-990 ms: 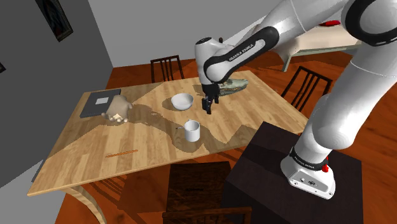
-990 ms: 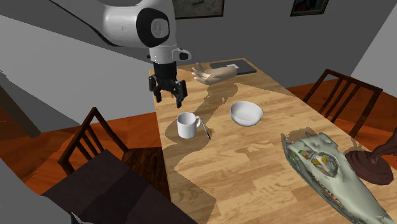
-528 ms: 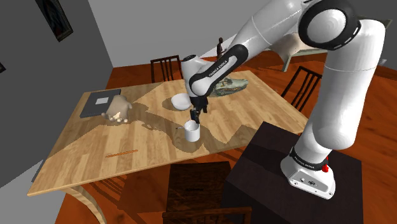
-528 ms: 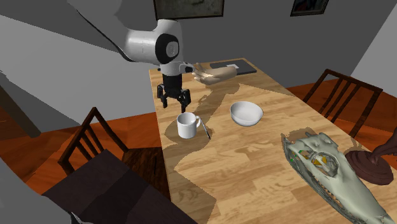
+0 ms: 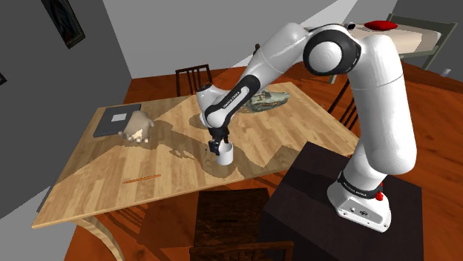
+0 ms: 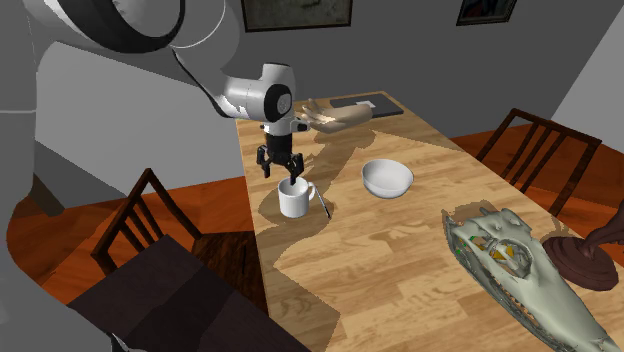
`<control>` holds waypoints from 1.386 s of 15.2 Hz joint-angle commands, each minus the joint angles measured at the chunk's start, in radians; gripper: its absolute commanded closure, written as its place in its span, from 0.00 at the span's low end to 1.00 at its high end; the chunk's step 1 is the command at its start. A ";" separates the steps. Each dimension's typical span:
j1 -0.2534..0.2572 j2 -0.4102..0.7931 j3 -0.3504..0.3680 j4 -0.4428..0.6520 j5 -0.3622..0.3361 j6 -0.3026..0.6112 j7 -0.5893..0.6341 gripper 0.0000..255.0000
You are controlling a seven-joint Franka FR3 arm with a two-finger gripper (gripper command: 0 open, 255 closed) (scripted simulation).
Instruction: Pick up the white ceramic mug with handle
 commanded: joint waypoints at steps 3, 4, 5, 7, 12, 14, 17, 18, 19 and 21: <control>0.009 0.076 0.001 0.061 -0.003 0.011 0.004 0.00; 0.010 0.087 0.000 0.063 -0.004 0.019 0.005 0.00; 0.010 0.098 -0.001 0.065 -0.005 0.028 0.005 0.00; 0.012 0.119 -0.003 0.070 -0.007 0.044 0.007 0.00; 0.012 0.137 -0.004 0.077 -0.009 0.055 0.008 1.00; 0.013 0.137 -0.004 0.077 -0.009 0.056 0.008 1.00; 0.013 0.137 -0.004 0.076 -0.009 0.056 0.008 1.00; 0.013 0.137 -0.004 0.076 -0.009 0.056 0.008 1.00; 0.013 0.137 -0.004 0.076 -0.009 0.056 0.008 1.00; 0.012 0.125 -0.003 0.071 -0.008 0.049 0.008 1.00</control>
